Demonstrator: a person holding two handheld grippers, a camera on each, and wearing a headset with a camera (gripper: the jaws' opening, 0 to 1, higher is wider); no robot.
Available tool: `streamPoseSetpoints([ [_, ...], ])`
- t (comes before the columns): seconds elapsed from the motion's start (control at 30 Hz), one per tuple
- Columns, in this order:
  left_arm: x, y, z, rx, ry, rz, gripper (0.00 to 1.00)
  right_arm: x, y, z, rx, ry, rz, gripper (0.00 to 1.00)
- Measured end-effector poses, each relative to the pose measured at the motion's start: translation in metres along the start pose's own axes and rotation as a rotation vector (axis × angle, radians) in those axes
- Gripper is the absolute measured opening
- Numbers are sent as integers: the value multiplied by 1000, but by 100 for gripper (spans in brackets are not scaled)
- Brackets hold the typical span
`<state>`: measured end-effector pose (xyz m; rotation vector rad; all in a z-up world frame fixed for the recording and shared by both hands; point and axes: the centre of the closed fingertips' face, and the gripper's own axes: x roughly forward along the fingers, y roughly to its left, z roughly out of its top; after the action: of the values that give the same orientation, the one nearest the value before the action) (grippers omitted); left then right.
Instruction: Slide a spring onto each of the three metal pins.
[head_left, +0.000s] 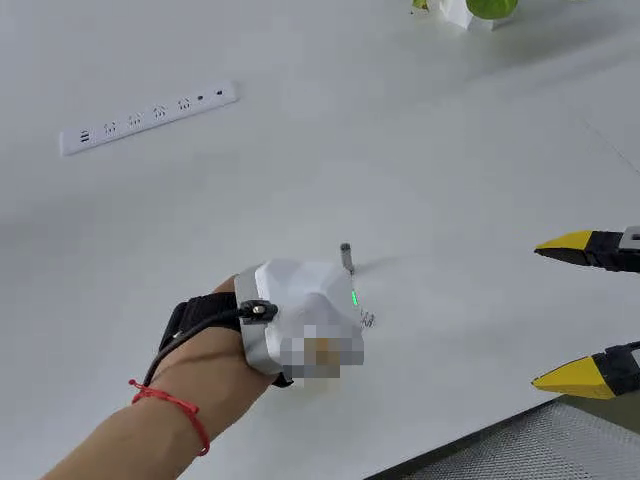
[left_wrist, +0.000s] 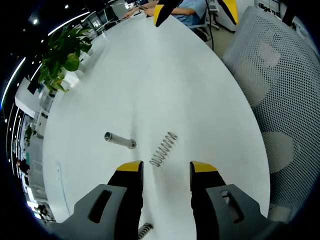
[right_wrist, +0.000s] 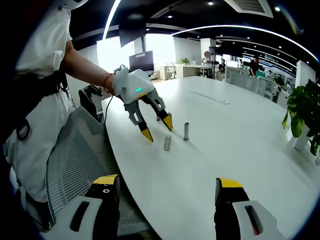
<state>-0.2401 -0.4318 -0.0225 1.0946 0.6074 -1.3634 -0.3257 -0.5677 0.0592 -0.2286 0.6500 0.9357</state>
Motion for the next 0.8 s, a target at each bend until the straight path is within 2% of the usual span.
streamPoseSetpoints([
  [0.13, 7, 1, -3, 60, 42, -21, 32, -3, -4, -3, 11, -18, -20, 76],
  [0.27, 12, 2, -6, 64, 67, -41, 28, -4, -6, -4, 17, -34, -40, 73],
  [0.37, 12, 5, -3, 58, 69, -46, 24, -4, -7, -3, 27, -43, -48, 72],
  [0.43, 12, 4, -6, 0, 74, -57, 21, -3, -7, -4, 29, -44, -52, 71],
  [0.5, 12, 3, -9, -68, 74, -48, 18, -3, -7, -3, 35, -51, -57, 71],
  [0.6, 10, -1, -12, -109, 76, -48, 13, -3, -7, -2, 40, -58, -63, 70],
  [0.7, 9, -5, -15, -181, 66, -40, 8, -1, -6, -2, 43, -57, -64, 69],
  [0.73, 8, -5, -16, -219, 61, -25, 8, -1, -6, -1, 43, -60, -63, 69],
  [0.8, 7, -5, -19, -248, 61, -19, 8, 0, -5, -1, 42, -58, -60, 69],
])
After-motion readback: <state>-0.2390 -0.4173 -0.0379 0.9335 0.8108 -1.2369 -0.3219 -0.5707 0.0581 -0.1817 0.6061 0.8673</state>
